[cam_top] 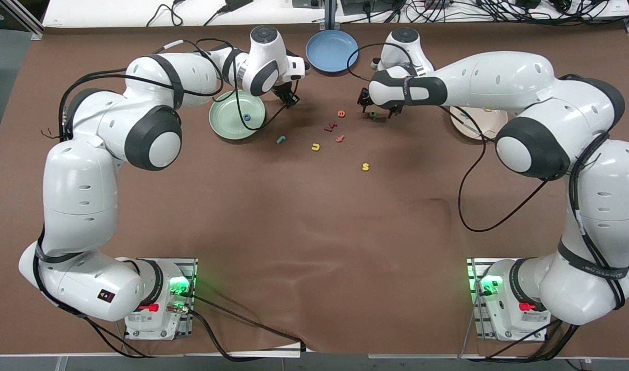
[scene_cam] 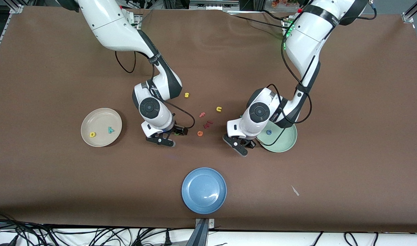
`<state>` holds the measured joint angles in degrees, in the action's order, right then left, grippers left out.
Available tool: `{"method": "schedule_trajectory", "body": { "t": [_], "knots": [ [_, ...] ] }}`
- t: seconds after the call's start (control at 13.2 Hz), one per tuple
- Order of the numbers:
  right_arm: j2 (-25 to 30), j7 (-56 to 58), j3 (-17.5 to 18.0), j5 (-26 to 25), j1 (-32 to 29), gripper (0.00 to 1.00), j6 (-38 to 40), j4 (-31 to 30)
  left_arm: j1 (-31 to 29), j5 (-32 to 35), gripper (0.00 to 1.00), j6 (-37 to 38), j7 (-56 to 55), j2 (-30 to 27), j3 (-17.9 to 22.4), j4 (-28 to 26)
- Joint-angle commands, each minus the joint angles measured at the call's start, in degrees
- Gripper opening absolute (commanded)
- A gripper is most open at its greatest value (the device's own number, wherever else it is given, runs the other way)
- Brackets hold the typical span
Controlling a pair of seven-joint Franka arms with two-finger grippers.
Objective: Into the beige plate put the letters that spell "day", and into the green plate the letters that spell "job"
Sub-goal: 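Grasp the green q with the right gripper while the left gripper drops the a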
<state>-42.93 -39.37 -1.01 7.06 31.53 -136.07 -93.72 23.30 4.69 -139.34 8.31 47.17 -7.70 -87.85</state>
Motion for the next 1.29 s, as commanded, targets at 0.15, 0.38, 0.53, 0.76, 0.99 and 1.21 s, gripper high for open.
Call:
{"method": "schedule_trajectory", "body": {
  "t": [0.15,0.38,0.53,0.76,0.99,1.21],
  "knots": [
    [-1.8,-0.6,-0.2,0.9,0.7,0.8,0.4,2.6,-0.7,2.3,0.0,2.2,0.0,-4.2,-0.1,0.5],
    [-2.1,-0.4,-0.2,0.9,0.5,0.76,0.5,3.5,-1.9,2.3,0.0,11.9,2.4,-9.6,-0.2,-0.2],
    [-3.0,-0.5,-0.2,0.9,0.4,0.76,0.5,4.7,-3.8,2.3,0.0,16.5,4.1,-11.6,-0.2,-1.2],
    [-3.0,-0.5,-0.3,0.9,0.4,0.67,0.5,4.8,-5.9,2.3,0.0,16.9,5.7,-16.6,-0.5,-7.3],
    [-2.9,-0.6,-0.2,1.0,0.4,0.56,0.5,4.9,-6.0,2.3,0.0,16.9,7.8,-20.0,-0.4,-13.9],
    [-2.9,-0.7,-0.2,1.1,0.5,0.49,0.5,4.9,-8.9,1.5,0.0,15.4,9.2,-19.5,-0.7,-17.1]
  ]
}}
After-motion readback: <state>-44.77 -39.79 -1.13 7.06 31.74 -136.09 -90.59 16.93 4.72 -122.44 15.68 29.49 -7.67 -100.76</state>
